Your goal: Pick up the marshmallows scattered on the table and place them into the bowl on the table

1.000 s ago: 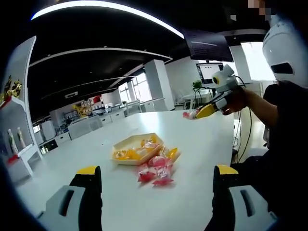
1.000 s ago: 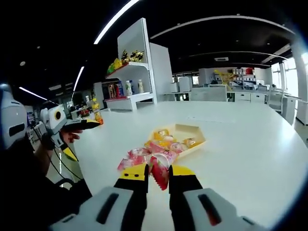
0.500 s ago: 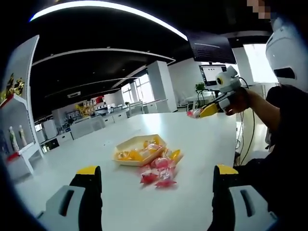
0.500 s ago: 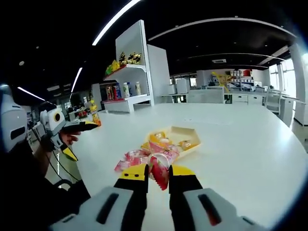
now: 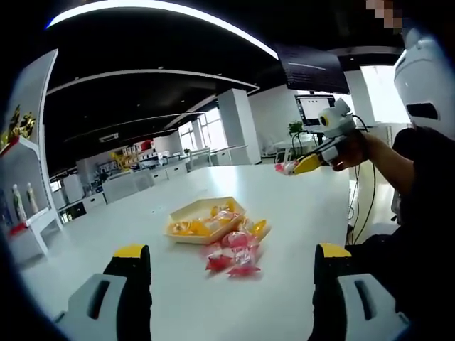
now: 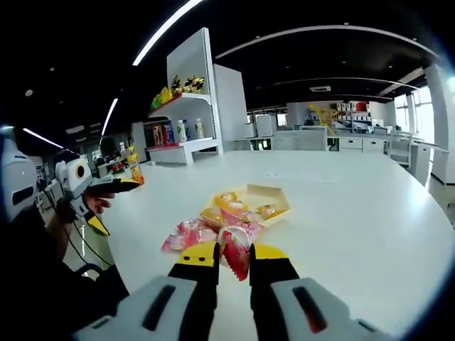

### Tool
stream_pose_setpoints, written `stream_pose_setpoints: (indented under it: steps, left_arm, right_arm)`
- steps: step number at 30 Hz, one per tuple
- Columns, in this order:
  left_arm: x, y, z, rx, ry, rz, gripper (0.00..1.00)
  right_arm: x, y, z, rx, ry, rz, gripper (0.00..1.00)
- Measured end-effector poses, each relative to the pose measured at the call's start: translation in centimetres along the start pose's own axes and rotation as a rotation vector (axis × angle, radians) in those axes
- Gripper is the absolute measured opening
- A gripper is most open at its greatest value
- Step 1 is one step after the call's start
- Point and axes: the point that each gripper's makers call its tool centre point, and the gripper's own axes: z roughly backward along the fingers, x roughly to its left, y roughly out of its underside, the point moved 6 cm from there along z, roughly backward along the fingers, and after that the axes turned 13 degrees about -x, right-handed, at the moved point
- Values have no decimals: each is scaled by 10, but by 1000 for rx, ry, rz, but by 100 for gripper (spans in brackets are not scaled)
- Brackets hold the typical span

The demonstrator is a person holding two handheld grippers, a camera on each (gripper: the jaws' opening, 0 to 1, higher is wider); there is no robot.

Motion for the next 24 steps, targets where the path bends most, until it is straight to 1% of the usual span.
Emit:
stream_pose_setpoints:
  steps: [9, 11, 16, 21, 22, 24]
  left_arm:
    - [3, 2, -1, 6, -5, 4, 94]
    - [4, 2, -1, 7, -10, 3, 94]
    - [8, 1, -1, 5, -17, 0, 94]
    - [9, 0, -2, 2, -16, 0, 94]
    - [10, 0, -2, 2, -16, 0, 94]
    - [10, 0, -2, 5, -18, -1, 94]
  right_arm:
    - [-2, 0, -14, 1, -14, -1, 14]
    - [0, -3, -20, 1, -19, 17, 14]
    - [1, -6, -27, -1, -31, 25, 14]
    - [1, -9, -39, -1, -58, 29, 14]
    - [-1, -8, -43, 4, -53, 20, 14]
    - [-3, -6, -47, 10, -46, 32, 14]
